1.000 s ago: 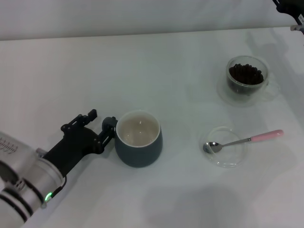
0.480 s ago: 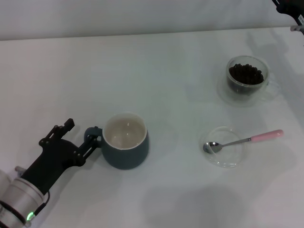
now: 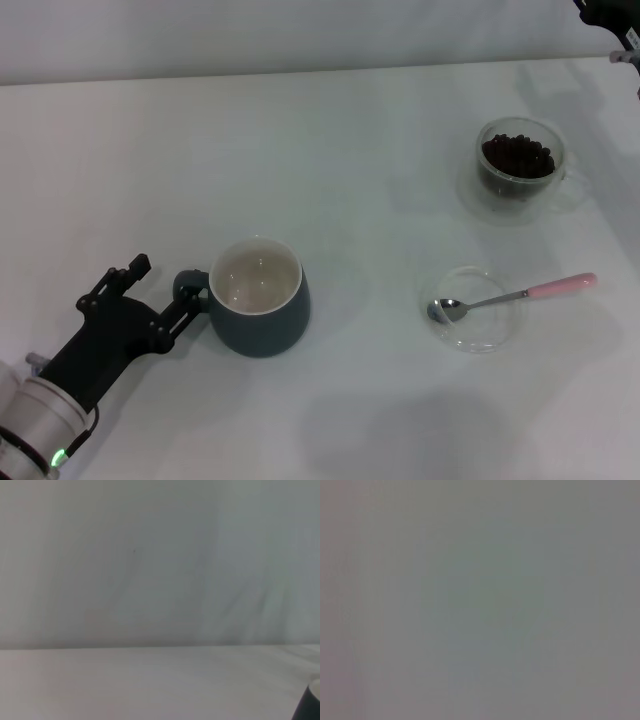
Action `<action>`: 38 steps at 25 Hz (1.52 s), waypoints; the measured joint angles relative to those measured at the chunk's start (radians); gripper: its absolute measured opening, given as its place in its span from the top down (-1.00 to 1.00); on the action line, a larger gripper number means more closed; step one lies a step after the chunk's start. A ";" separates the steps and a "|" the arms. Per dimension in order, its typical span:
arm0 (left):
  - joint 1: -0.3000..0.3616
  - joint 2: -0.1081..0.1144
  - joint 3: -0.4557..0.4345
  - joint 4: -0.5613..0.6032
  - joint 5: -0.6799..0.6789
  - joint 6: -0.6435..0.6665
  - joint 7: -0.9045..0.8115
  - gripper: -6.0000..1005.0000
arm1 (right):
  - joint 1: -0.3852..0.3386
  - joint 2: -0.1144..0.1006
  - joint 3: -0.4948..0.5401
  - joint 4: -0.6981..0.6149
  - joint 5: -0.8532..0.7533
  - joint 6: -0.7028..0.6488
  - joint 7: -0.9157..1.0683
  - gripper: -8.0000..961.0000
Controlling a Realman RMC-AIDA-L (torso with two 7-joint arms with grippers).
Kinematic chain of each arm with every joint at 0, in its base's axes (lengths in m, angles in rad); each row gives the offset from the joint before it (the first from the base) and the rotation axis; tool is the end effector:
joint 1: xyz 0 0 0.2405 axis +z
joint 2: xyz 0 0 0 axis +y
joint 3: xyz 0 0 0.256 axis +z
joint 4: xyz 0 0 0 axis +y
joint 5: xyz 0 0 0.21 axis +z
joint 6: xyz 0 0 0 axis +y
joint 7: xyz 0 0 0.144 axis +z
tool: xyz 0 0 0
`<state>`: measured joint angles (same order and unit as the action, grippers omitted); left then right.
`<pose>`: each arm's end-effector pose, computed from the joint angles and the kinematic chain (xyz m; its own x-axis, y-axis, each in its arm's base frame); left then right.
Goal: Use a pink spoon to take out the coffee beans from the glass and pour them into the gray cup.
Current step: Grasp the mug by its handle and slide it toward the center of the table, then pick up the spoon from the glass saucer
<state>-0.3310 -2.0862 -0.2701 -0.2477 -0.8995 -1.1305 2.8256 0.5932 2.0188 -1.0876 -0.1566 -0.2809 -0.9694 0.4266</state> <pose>-0.3138 0.2527 -0.1035 0.6756 0.2310 0.7002 0.6915 -0.5278 -0.4932 0.3223 0.4046 0.0526 0.6371 0.0543 -0.7688 -0.7652 -0.0752 -0.6394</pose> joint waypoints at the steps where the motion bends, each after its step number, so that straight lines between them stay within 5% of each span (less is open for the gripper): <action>1: 0.000 0.000 0.002 0.003 0.002 0.000 0.000 -0.48 | -0.001 0.000 0.000 0.000 -0.001 0.000 0.001 -0.63; 17: 0.076 0.002 0.004 0.021 0.043 -0.051 0.000 -0.48 | -0.019 0.000 0.005 0.003 0.005 0.000 0.002 -0.63; 25: 0.175 0.000 -0.026 0.056 -0.126 -0.328 0.000 -0.47 | -0.039 -0.003 0.011 0.006 0.027 0.008 0.118 -0.63; 34: 0.159 0.000 -0.027 0.051 -0.298 -0.391 -0.002 -0.45 | -0.165 -0.016 -0.013 -0.002 0.020 -0.087 0.339 -0.63; 38: 0.133 0.002 -0.028 0.056 -0.328 -0.394 -0.004 -0.45 | -0.247 -0.045 -0.055 -0.012 0.019 -0.123 0.509 -0.63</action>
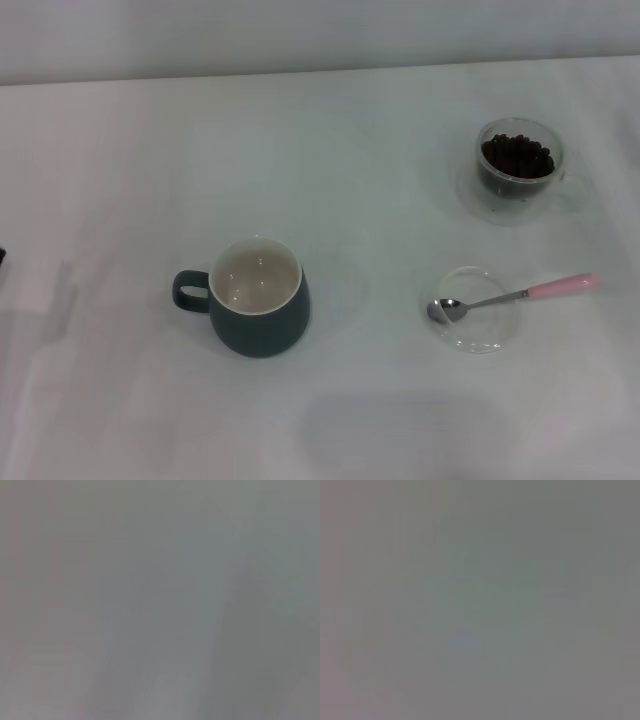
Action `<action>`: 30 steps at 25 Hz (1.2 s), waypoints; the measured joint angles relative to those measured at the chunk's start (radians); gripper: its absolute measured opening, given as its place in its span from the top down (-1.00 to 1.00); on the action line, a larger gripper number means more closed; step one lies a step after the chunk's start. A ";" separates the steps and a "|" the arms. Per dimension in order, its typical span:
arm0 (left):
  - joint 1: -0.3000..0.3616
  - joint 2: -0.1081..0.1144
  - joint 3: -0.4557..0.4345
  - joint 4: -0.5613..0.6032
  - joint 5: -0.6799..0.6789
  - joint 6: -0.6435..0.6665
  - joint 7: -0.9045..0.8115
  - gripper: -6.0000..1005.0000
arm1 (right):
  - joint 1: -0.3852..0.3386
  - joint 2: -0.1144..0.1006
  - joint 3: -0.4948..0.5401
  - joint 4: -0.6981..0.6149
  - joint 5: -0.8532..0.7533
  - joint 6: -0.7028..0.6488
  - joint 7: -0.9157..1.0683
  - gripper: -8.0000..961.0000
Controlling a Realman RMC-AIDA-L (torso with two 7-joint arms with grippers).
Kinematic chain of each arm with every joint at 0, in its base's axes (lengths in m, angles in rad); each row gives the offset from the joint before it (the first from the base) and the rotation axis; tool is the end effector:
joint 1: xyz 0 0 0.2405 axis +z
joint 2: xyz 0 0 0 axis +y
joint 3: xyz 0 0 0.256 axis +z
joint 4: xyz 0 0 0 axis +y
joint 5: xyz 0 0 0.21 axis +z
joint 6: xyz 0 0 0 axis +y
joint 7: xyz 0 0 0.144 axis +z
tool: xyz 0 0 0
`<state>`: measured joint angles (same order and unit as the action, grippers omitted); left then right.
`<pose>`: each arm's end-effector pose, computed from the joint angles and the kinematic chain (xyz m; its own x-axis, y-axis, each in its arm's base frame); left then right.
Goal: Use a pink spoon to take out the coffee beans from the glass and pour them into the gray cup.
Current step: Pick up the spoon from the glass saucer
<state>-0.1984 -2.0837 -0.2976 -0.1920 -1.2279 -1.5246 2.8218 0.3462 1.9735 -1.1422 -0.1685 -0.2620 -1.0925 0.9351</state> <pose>-0.3401 0.2270 -0.0243 0.5196 -0.0979 0.8488 0.8212 -0.2170 -0.5278 0.3974 0.3205 0.0781 0.2404 0.0340 -0.9701 -0.9705 0.0242 -0.2397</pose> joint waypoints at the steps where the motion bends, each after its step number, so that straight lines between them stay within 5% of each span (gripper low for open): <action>1: -0.007 0.001 0.000 0.001 -0.009 -0.001 -0.001 -0.45 | -0.022 -0.009 -0.013 0.000 0.000 -0.009 0.044 -0.63; 5: -0.029 0.001 0.000 0.002 -0.069 0.007 -0.003 -0.45 | -0.092 -0.021 -0.036 0.010 0.000 -0.079 0.156 -0.62; 15: -0.085 0.002 0.005 0.029 -0.106 0.108 0.001 -0.45 | -0.202 0.020 -0.040 0.044 -0.140 -0.156 0.221 -0.62; 30: -0.056 0.000 0.003 0.057 -0.110 0.086 0.002 -0.65 | -0.201 0.031 -0.065 0.214 -0.232 -0.264 0.205 -0.62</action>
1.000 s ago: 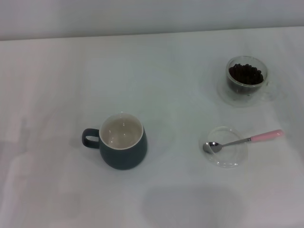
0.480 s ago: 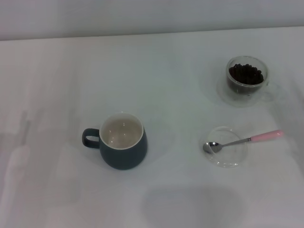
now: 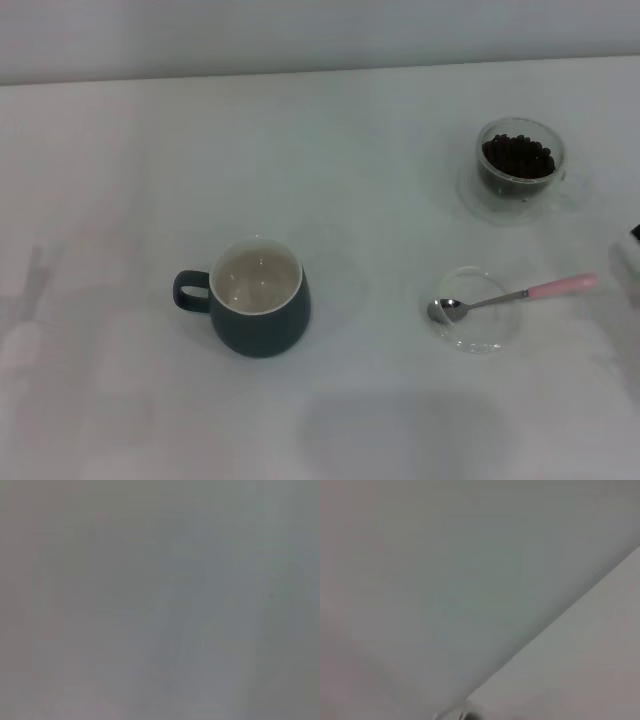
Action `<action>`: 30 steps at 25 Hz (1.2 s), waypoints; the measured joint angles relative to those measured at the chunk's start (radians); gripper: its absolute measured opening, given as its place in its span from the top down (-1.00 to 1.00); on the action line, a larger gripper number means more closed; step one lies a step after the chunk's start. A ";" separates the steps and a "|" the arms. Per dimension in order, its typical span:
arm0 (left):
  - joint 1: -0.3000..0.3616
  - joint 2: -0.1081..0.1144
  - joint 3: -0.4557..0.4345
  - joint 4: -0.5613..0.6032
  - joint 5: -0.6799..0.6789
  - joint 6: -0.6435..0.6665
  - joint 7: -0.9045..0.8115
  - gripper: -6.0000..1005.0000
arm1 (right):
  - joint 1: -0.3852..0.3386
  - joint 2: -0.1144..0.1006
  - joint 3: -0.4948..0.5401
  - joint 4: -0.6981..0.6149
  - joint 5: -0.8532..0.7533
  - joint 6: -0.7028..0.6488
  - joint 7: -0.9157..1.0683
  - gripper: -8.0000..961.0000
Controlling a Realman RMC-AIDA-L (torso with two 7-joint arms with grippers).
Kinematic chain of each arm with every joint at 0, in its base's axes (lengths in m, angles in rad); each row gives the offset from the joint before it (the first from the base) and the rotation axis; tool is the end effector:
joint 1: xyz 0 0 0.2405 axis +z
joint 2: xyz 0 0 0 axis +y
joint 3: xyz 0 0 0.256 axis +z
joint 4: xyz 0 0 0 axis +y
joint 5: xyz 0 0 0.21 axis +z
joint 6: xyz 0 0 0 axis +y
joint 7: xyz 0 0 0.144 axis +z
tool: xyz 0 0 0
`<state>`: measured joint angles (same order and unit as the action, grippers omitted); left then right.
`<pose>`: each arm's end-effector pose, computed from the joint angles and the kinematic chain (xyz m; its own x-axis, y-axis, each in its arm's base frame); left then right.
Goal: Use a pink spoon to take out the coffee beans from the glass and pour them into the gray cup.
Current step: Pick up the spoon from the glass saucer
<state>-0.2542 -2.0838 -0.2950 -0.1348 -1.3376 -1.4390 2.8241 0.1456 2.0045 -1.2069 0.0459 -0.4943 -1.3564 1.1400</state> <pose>-0.3557 0.2488 -0.0120 0.5652 -0.0753 0.8215 0.8123 -0.1232 -0.5701 0.4228 0.1924 0.0093 0.0049 -0.2249 -0.9744 -0.9995 0.0308 -0.0121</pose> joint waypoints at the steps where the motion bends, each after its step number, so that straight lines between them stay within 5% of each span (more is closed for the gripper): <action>1: -0.003 0.000 -0.001 0.000 -0.002 0.004 0.000 -0.67 | 0.000 0.000 0.000 -0.001 -0.024 -0.003 0.004 -0.62; 15: -0.049 -0.002 -0.002 -0.036 -0.018 0.059 0.000 -0.77 | -0.009 -0.023 -0.059 -0.002 -0.125 -0.093 0.084 -0.59; 30: -0.101 0.000 -0.004 -0.057 -0.055 0.143 -0.001 -0.77 | 0.016 -0.017 -0.183 -0.001 -0.126 -0.080 0.156 -0.53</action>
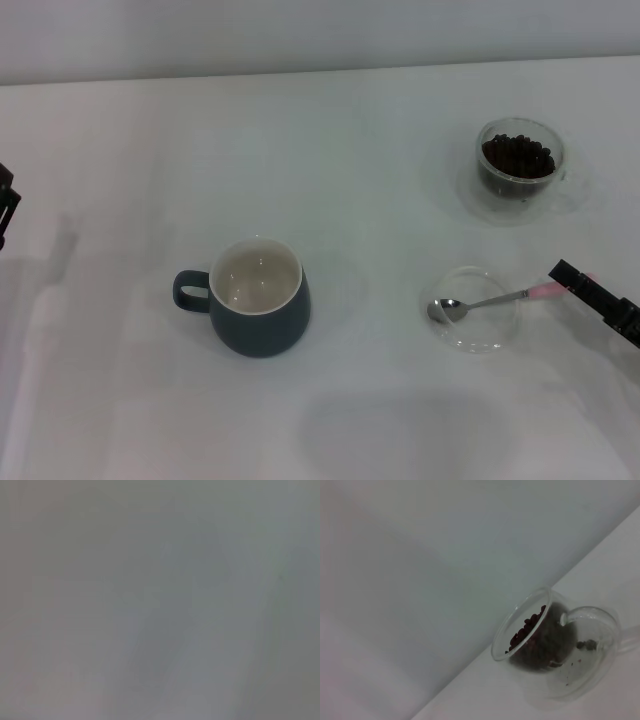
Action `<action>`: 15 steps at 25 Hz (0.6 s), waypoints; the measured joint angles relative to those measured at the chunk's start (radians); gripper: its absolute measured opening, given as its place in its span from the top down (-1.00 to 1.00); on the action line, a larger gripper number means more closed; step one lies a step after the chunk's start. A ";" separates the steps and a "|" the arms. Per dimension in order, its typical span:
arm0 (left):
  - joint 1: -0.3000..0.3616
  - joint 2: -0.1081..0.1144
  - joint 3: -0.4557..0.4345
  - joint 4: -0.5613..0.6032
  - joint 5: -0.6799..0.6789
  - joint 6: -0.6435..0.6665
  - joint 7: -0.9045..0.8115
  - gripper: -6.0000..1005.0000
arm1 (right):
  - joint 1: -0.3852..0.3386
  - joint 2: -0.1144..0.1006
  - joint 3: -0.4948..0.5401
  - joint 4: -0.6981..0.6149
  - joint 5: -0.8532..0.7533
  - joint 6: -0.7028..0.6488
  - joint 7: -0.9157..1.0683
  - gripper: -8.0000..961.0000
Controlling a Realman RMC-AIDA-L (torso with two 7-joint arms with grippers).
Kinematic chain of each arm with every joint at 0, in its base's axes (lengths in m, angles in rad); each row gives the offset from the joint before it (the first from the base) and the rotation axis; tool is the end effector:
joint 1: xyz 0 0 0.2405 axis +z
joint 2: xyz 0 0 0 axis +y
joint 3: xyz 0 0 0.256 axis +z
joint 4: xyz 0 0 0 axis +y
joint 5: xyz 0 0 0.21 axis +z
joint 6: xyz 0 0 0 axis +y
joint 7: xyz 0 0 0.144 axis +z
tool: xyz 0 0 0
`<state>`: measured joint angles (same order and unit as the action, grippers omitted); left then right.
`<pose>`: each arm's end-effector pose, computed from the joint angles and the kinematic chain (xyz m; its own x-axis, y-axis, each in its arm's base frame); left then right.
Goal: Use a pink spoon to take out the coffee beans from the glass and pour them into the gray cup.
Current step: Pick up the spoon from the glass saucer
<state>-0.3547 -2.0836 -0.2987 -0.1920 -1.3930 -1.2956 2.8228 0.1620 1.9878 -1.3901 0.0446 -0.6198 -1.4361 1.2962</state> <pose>-0.3396 0.2872 -0.0274 0.5185 -0.0124 0.8550 0.8475 -0.1251 -0.5158 0.3982 0.1856 -0.0152 -0.0512 -0.4678 -0.8824 -0.9860 -0.1170 0.1192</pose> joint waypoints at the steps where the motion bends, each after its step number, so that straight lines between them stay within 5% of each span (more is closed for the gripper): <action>1: -0.003 0.000 0.000 0.000 0.000 0.000 0.000 -0.77 | 0.000 0.001 0.000 0.000 0.000 0.000 0.000 -0.51; 10: -0.015 0.002 -0.001 0.004 -0.001 0.009 0.001 -0.77 | 0.005 0.002 0.001 -0.002 0.000 0.015 0.001 -0.29; 13: -0.021 0.002 0.000 0.004 -0.001 0.011 0.001 -0.77 | 0.012 0.004 0.000 -0.004 0.000 0.022 0.002 -0.01; 15: -0.022 0.001 0.000 0.004 0.001 0.011 0.001 -0.77 | 0.017 0.005 -0.003 -0.004 0.000 0.025 0.003 0.00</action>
<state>-0.3764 -2.0825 -0.2990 -0.1881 -1.3921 -1.2841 2.8240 0.1786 1.9926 -1.3929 0.0408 -0.6197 -1.4114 1.2993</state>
